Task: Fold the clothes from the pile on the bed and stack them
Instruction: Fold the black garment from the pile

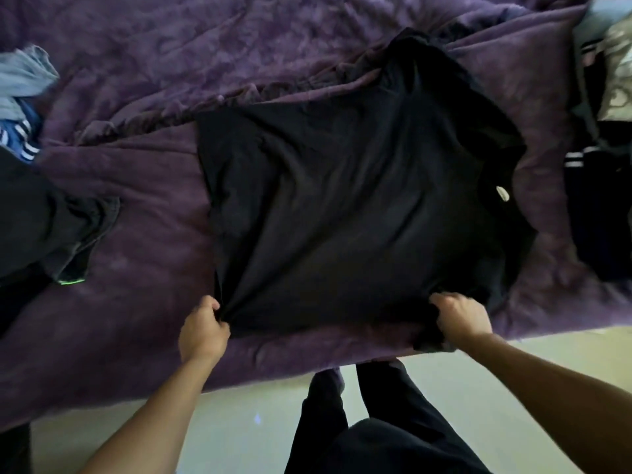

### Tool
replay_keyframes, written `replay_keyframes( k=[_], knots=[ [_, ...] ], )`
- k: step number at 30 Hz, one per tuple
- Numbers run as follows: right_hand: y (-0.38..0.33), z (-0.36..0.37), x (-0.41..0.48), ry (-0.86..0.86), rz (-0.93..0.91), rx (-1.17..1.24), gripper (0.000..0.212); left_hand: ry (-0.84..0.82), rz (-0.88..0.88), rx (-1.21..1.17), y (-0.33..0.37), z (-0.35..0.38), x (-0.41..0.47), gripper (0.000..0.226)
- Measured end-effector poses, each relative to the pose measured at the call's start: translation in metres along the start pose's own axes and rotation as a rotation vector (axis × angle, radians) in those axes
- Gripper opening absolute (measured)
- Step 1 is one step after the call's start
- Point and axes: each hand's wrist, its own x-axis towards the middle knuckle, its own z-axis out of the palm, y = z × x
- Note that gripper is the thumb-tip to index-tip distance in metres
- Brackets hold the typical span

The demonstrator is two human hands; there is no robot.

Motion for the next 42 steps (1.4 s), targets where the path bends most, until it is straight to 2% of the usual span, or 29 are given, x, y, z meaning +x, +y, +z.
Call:
replay_keyframes(
  k=[3,5,8,11,13,15,16,19,20,22,24,25,27,29,31,33,34,37,39,42],
  knots=[
    [0.015,-0.01,-0.028,-0.139,-0.02,0.034,0.027,-0.103,-0.06,0.181,-0.014,-0.006,-0.019,0.049],
    [0.014,-0.016,-0.047,-0.221,-0.062,0.06,0.018,-0.055,-0.019,0.23,-0.008,-0.008,-0.03,0.052],
    [0.008,-0.027,-0.061,-0.217,-0.124,0.079,0.015,0.005,0.072,0.256,0.008,-0.004,-0.034,0.049],
    [0.01,-0.043,-0.052,-0.176,-0.111,0.088,0.021,0.0,-0.134,-0.012,0.009,0.007,-0.021,0.044],
    [0.014,-0.052,-0.038,-0.11,-0.096,0.218,0.029,0.063,-0.261,-0.263,0.0,0.012,-0.012,0.043],
    [0.006,-0.052,-0.027,-0.075,-0.118,0.374,0.034,0.121,-0.285,-0.329,-0.013,0.013,-0.012,0.042],
    [-0.004,-0.05,-0.026,-0.147,-0.151,0.426,0.034,0.124,-0.261,-0.286,-0.019,0.013,-0.015,0.043],
    [-0.037,-0.025,-0.04,-0.5,-0.19,0.572,0.021,0.111,-0.096,-0.084,-0.032,0.02,-0.033,0.045],
    [-0.041,-0.016,-0.045,-0.48,-0.174,0.616,0.017,0.125,-0.014,-0.047,-0.031,0.024,-0.041,0.043],
    [-0.029,-0.007,-0.045,-0.164,-0.053,0.656,0.015,0.152,0.19,-0.029,-0.017,0.034,-0.056,0.035],
    [0.002,-0.006,-0.036,0.236,0.2,0.664,0.016,0.11,0.372,-0.024,0.006,0.047,-0.067,0.027],
    [0.021,-0.005,-0.03,0.336,0.347,0.667,0.026,0.083,0.445,-0.01,0.019,0.054,-0.07,0.025],
    [0.053,0.002,-0.018,0.289,0.645,0.792,0.053,0.038,0.561,0.067,0.04,0.07,-0.071,0.025],
    [0.063,0.009,-0.01,0.147,0.862,1.102,0.069,-0.001,0.611,0.223,0.054,0.088,-0.065,0.032],
    [0.058,0.015,-0.008,-0.054,0.823,1.414,0.063,-0.032,0.589,0.379,0.058,0.1,-0.055,0.042],
    [0.047,0.017,-0.01,-0.261,0.671,1.486,0.054,-0.024,0.571,0.454,0.055,0.104,-0.046,0.046],
    [0.044,0.015,-0.009,-0.306,0.603,1.489,0.053,-0.005,0.575,0.482,0.052,0.105,-0.042,0.047],
    [0.046,0.0,0.001,-0.282,0.467,1.697,0.053,0.076,0.594,0.566,0.044,0.105,-0.028,0.044],
    [0.051,-0.015,0.005,-0.31,0.431,1.897,0.043,0.112,0.576,0.595,0.039,0.103,-0.019,0.035],
    [0.056,-0.033,0.003,-0.302,0.37,1.979,0.033,0.101,0.499,0.556,0.03,0.092,-0.006,0.022]
  ],
)
